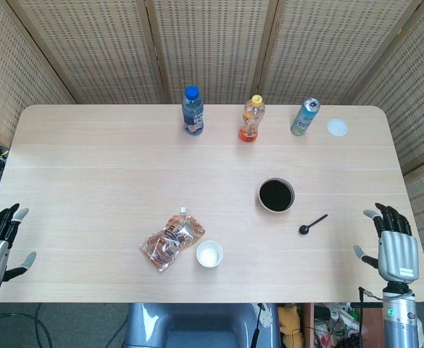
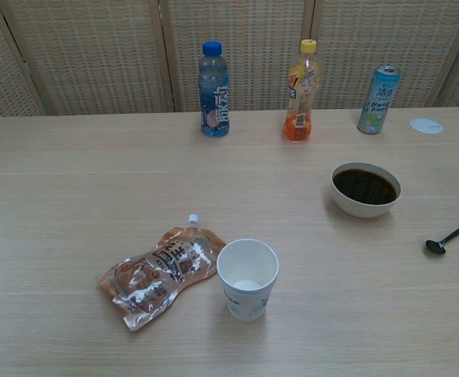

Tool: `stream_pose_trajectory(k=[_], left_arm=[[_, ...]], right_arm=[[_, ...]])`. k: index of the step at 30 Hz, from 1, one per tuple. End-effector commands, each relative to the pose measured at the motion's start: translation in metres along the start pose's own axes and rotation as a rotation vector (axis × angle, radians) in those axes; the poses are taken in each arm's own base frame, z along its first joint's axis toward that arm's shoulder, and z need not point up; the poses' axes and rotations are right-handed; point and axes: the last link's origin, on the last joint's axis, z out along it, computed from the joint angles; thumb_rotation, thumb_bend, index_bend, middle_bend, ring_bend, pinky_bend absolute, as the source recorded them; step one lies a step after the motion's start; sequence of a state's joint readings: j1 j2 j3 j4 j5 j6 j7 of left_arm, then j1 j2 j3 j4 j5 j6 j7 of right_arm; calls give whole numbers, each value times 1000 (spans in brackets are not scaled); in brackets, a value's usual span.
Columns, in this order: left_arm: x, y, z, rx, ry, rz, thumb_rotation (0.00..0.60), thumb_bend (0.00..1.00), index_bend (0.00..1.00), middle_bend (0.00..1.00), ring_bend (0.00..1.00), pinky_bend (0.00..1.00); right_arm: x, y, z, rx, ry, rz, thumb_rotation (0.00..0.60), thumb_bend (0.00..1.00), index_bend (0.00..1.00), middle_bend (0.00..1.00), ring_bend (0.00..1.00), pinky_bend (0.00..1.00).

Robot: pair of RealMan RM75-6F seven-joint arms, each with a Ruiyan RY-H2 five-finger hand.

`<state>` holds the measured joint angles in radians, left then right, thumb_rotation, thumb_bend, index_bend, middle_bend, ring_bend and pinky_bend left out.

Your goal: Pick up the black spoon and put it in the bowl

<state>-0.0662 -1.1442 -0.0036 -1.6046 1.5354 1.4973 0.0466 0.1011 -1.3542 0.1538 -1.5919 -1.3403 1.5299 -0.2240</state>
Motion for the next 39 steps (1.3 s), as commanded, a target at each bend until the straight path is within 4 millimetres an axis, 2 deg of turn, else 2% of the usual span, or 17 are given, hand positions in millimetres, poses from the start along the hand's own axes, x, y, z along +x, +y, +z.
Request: stream_pose_trajectory(k=[1,10,14,17,19,21,22,24,26,30,39], left_arm=[[1,0,0,0,7,3,600,316,0,0,0,0],[1,3,-1,-4,7,10,600,317,0,0,0,0],[2,3,-1,-2,7,13,600,317,0,0,0,0],[2,4,0,-2,5,17,600,317,0,0,0,0],[2,4,2,-3,5,20,600,317,0,0,0,0],[2,5,3,-6,4,23,600,317,0,0,0,0],[2,5,4,-7,3,24,600,317,0,0,0,0],[2,6,6,-11,1,26,600,316,0,0,0,0],[2,7,8,-15,-1,27,600,317,0,0,0,0],[1,7,10,-17,-8,30,600,317,0,0,0,0],[-2,3,11,0,-26,35,600,316,0,0,0,0]], right_arm=[[0,0,0,-2,-2,1,600,254,284,231,160,215],[-3,1,1,6,-19,4,600,254,284,235,160,214],[-3,-1,3,17,-30,15,600,265,284,275,178,240],[-2,-5,7,34,-56,43,600,282,284,363,282,365],[-1,-8,11,53,-81,64,600,305,284,459,405,482],[-1,-11,16,70,-107,73,600,349,284,598,591,622],[-1,-13,18,79,-124,80,600,369,284,642,648,660],[-1,-17,25,97,-182,107,600,454,284,751,780,765],[-3,-22,32,116,-248,138,600,532,284,812,848,835],[-9,-30,46,147,-376,172,600,670,284,885,927,924],[-36,-38,69,170,-596,149,600,872,284,943,983,989]])
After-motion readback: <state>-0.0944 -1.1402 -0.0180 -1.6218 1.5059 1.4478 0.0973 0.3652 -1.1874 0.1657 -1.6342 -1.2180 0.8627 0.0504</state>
